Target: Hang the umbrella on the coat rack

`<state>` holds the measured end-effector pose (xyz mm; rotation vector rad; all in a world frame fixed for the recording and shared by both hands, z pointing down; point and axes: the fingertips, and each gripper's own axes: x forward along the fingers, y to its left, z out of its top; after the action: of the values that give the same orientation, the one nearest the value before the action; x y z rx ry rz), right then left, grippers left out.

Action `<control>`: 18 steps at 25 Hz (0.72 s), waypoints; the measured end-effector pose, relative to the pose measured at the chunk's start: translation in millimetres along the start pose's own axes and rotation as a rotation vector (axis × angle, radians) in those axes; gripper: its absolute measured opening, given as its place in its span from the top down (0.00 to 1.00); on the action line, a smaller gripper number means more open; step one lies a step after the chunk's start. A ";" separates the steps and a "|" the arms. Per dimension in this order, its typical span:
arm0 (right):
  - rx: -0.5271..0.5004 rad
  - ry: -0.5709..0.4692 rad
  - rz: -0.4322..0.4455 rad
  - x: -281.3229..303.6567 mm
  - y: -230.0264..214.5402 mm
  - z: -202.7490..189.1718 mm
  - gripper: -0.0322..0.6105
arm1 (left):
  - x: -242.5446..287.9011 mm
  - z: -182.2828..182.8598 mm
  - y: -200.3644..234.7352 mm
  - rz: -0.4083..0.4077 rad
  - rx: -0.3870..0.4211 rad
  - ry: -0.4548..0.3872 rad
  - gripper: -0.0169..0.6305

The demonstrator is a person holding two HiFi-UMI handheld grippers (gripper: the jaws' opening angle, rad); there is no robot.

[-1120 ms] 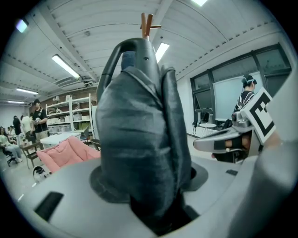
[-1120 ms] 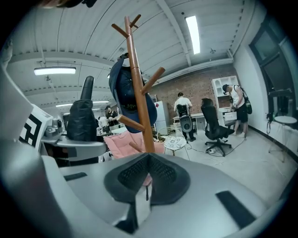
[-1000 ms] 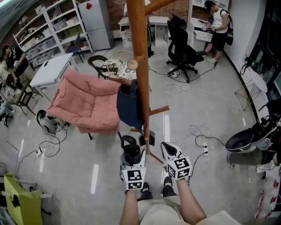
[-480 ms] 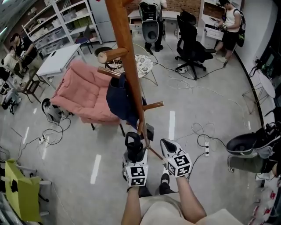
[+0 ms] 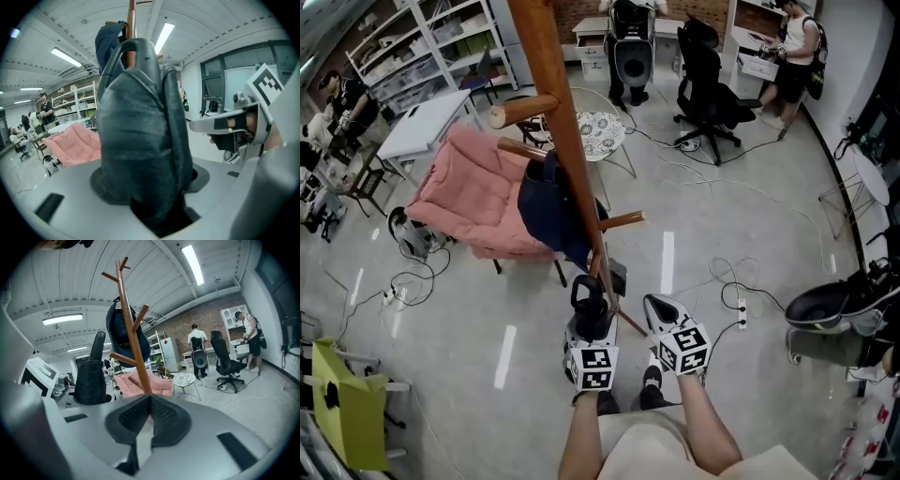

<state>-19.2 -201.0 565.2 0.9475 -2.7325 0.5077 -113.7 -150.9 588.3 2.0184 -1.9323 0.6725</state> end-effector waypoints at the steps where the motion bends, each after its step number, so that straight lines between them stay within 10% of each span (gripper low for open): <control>1: -0.001 -0.001 -0.002 -0.3 -0.2 0.3 0.95 | 1.9 -0.2 -0.3 -0.004 0.001 0.003 0.58; 18: 0.035 0.014 -0.055 -0.8 -17.8 -5.8 0.95 | 32.4 -15.6 -6.3 -0.072 0.015 0.041 0.58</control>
<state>-6.9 -211.4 574.8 1.0205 -2.6853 0.5525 -109.6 -170.7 618.6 2.0559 -1.8285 0.7070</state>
